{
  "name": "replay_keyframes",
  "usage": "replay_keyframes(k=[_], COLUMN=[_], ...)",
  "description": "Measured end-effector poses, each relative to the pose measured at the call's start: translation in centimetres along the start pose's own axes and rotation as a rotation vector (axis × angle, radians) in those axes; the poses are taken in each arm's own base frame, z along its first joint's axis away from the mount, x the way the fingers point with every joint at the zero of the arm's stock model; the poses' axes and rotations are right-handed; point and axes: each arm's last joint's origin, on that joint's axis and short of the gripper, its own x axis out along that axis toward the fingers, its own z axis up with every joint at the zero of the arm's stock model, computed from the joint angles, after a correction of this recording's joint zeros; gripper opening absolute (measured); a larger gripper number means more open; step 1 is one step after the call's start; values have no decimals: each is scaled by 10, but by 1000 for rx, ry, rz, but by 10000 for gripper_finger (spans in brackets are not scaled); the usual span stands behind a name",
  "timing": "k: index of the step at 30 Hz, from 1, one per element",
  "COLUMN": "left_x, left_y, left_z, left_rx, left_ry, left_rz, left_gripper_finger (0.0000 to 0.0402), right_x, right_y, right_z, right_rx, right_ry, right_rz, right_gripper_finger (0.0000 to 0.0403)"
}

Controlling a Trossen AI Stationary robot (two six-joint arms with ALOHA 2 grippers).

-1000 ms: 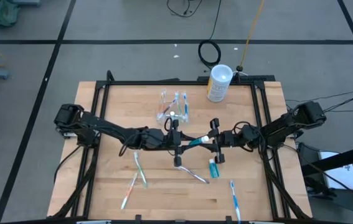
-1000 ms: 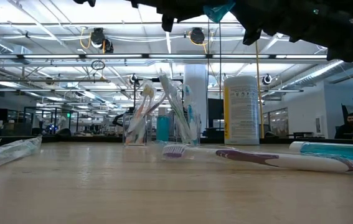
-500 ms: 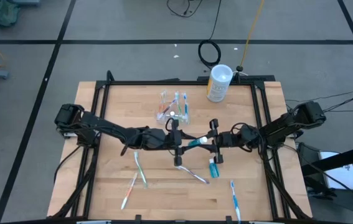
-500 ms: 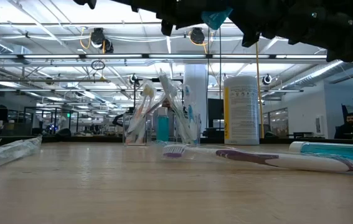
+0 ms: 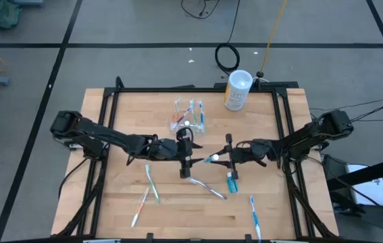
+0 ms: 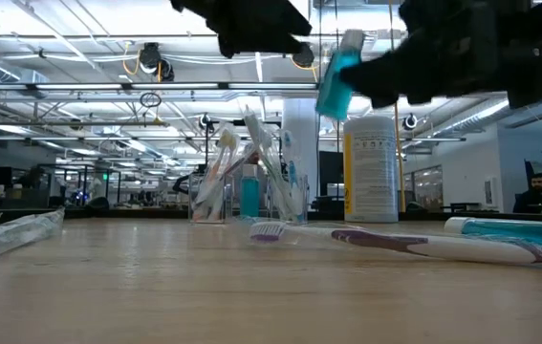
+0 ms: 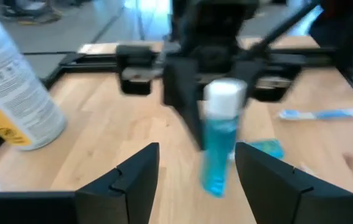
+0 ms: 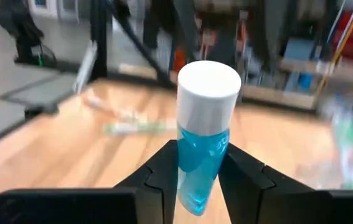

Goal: Pick & Place toothbrushing station
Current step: Put the top mouthwash into the transparent organizer

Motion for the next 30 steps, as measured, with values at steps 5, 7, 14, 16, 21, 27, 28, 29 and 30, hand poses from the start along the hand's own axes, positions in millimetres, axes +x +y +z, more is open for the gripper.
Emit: replay_keyframes(k=[5,7,14,16,21,27,28,29,30], left_x=[-8,-9,5,14,39,58,59,59,62], left_y=[7,9,12,10,5,11,14,16,18], left_z=[36,52,61,47,25,15,15,15,13], left_rx=[-19,3,12,17,36,-2,-15,-33,-52], left_ry=[122,161,298,378,453,454,453,457,462], left_rz=[5,23,5,4,0,15,16,8,-3], left_gripper_finger=[191,184,177,177,178,195,197,199,200], right_x=[12,20,39,40,40,40,40,40,40], right_y=[-3,-4,-3,-3,-4,-4,-4,-4,-4], right_z=[-8,-8,-16,-17,-19,-19,-19,-19,-19], right_rx=[69,75,46,43,3,-12,-12,-14,-14], right_ry=[178,237,369,378,387,390,389,390,391], right_rz=[-65,-98,-110,-110,-151,-153,-151,-150,-150], right_gripper_finger=[91,91,91,91,91,91,91,91,91])
